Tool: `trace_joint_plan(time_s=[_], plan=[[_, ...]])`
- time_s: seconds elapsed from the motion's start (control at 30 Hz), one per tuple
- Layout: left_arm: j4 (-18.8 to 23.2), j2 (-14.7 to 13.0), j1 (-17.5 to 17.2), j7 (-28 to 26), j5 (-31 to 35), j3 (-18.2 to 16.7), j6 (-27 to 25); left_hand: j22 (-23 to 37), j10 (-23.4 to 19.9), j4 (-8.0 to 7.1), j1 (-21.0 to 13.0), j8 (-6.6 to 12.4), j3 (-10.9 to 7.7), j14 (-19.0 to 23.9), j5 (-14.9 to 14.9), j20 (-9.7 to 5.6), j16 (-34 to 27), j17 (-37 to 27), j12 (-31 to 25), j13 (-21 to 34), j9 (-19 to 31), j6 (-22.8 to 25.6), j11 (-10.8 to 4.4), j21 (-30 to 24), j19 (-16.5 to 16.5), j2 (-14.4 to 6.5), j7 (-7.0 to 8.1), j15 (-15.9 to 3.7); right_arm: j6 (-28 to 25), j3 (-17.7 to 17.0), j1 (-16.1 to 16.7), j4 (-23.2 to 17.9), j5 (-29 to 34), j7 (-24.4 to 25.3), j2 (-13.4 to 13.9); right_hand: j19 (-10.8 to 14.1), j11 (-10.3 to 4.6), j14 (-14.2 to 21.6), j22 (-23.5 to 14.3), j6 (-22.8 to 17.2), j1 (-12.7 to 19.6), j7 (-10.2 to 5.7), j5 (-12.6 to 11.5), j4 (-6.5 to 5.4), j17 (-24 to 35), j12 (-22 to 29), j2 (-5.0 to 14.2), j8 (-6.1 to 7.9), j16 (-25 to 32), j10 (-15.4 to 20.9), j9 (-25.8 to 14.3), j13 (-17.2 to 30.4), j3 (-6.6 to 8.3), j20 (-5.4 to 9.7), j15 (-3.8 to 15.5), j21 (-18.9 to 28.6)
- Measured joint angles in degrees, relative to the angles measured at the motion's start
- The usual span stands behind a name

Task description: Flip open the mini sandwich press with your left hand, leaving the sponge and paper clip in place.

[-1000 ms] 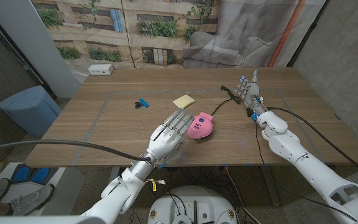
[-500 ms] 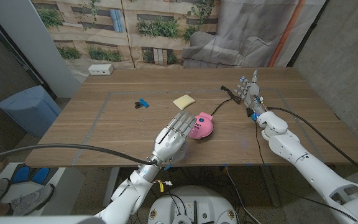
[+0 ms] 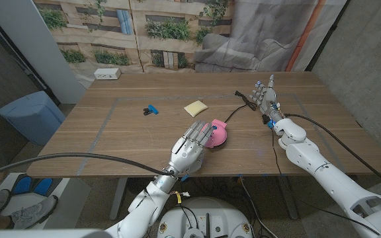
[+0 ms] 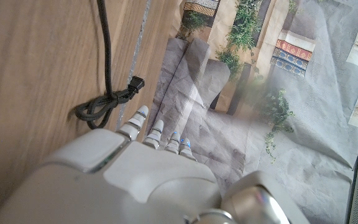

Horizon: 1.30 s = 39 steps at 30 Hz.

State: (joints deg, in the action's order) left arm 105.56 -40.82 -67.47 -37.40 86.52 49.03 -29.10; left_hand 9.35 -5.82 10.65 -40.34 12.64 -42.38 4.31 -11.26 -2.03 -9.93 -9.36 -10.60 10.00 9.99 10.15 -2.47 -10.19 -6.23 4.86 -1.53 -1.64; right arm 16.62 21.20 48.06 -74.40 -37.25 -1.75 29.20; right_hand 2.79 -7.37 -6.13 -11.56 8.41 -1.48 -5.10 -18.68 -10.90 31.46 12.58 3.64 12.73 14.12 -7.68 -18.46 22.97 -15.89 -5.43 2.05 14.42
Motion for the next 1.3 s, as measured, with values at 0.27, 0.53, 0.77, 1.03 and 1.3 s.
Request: trace_joint_plan(time_s=[0.27, 0.53, 0.77, 1.03, 1.3], plan=[[-1.64, 0.1, 1.86, -0.31, -0.08, 1.75, -0.01, 0.0, -0.03, -0.06, -0.22, 0.0, 0.06, 0.0, 0.0, -0.09, 0.0, 0.0, 0.0, 0.0, 0.0, 0.3, -0.03, 0.0, -0.54, -0.23, 0.3, 0.0, 0.0, 0.0, 0.01, -0.02, 0.01, 0.01, 0.0, 0.0, 0.0, 0.0, 0.0, 0.0, 0.0, 0.0, 0.0, 0.0, 0.0, 0.0, 0.0, 0.0, 0.0, 0.0, 0.0, 0.0, 0.0, 0.0, 0.0, 0.0], [-2.72, 0.05, 3.0, -0.95, -0.35, 2.93, -0.51, 0.0, -0.73, 0.01, -1.05, 0.29, 0.5, 0.44, 0.0, -0.27, 0.0, 0.0, 0.0, 0.0, 0.0, 0.92, -0.73, -0.23, -0.97, 0.01, 0.5, -0.44, 0.0, 0.0, 0.0, -0.02, 0.01, 0.02, -0.01, 0.0, 0.0, 0.0, 0.0, 0.0, 0.0, 0.0, 0.0, 0.0, 0.0, 0.0, 0.0, 0.0, 0.0, 0.0, 0.0, 0.0, 0.0, 0.0, 0.0, 0.0], [-3.84, -0.25, 4.03, -1.87, -0.9, 3.78, -0.7, 0.0, -1.43, 0.03, -1.82, 0.51, 0.97, 1.29, 0.0, -0.21, -0.26, 0.0, -0.22, 0.0, 0.0, 2.05, -1.43, -0.23, -1.85, -0.31, 0.81, -0.6, 0.0, 0.0, 0.0, -0.02, 0.01, 0.02, -0.01, 0.0, 0.0, 0.0, -0.04, 0.0, 0.0, 0.0, 0.0, 0.0, 0.0, 0.0, 0.0, 0.0, 0.0, 0.0, 0.0, 0.0, 0.0, 0.0, 0.0, 0.0], [-5.13, 0.05, 5.18, -3.18, -1.72, 4.43, -0.7, 0.0, -2.76, 0.02, -2.79, 0.93, 1.43, 2.35, 0.0, -0.22, -0.26, 0.0, -0.44, 0.0, 0.0, 3.69, -1.94, -0.23, -2.9, -0.23, 1.22, -0.51, 0.0, 0.0, -0.01, -0.01, 0.01, 0.01, -0.01, 0.0, 0.0, 0.0, -0.04, 0.0, 0.0, 0.0, 0.0, 0.0, 0.0, 0.0, 0.0, 0.0, 0.0, 0.0, 0.0, 0.0, 0.0, 0.0, 0.0, 0.0], [-6.17, 0.73, 6.39, -3.99, -2.45, 5.17, -0.72, 0.0, -3.53, 0.03, -3.77, 1.37, 1.9, 3.0, 0.0, -0.04, -0.26, 0.0, -0.44, 0.0, 0.0, 5.32, -2.09, -0.23, -3.32, -0.3, 1.62, -0.49, 0.0, 0.0, -0.01, 0.01, 0.01, -0.01, -0.01, 0.0, 0.0, 0.0, -0.03, 0.0, 0.0, 0.0, 0.0, 0.0, 0.0, 0.0, 0.0, 0.0, 0.0, 0.0, 0.0, 0.0, 0.0, 0.0, 0.0, 0.0]])
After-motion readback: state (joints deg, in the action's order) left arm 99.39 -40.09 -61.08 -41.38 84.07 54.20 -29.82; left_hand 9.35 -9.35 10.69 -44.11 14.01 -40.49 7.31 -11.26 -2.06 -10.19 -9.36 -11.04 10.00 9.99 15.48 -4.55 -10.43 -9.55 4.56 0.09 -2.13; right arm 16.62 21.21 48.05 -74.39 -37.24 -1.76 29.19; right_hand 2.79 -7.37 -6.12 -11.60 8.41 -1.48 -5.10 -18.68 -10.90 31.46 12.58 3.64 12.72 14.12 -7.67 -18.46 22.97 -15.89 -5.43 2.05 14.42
